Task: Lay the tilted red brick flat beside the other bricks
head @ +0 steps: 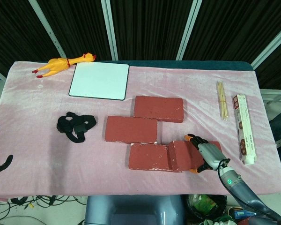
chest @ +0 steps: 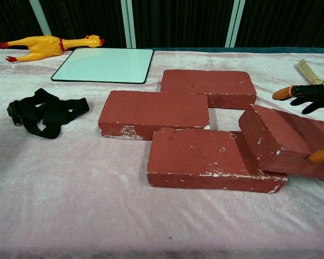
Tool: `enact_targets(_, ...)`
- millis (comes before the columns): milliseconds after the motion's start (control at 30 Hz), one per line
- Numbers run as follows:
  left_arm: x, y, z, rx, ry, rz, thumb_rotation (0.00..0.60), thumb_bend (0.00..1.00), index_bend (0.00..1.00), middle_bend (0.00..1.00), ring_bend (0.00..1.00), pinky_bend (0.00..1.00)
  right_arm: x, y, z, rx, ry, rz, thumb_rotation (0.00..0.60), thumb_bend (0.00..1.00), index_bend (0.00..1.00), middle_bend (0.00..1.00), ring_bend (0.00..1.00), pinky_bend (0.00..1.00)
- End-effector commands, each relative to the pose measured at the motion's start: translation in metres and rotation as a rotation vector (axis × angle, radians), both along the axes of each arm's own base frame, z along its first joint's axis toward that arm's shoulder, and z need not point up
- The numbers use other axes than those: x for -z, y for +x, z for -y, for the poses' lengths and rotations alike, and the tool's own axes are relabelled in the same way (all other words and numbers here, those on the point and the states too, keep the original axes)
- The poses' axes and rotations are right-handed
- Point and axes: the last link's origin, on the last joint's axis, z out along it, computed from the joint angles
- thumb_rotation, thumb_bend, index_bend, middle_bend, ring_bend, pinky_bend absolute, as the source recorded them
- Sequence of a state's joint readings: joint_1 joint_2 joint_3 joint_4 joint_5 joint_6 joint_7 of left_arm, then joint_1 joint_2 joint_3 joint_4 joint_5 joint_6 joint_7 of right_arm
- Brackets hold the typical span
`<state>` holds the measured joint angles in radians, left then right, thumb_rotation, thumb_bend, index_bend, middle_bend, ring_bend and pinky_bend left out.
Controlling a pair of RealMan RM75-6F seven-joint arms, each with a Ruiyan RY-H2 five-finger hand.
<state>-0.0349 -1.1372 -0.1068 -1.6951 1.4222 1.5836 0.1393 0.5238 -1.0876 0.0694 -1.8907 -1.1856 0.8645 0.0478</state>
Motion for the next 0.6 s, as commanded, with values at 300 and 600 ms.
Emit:
enact_targets(300,-0.0012,0.0000,0.0015,0.000,0.004,0.001,0.600,0.25,0.08,0.02,0.00,0.00,0.0019,0.0005,0.0001,0.000,0.009,-0.005,0.600,0.00,0.00,0.00,0.00,0.10)
enact_targets(600,-0.0012,0.0014,0.0018,0.006,0.006,0.003,0.600,0.25,0.08,0.02,0.00,0.00,-0.0007,0.0028,-0.0008,-0.009,0.008,-0.007,0.600,0.00,0.00,0.00,0.00,0.10)
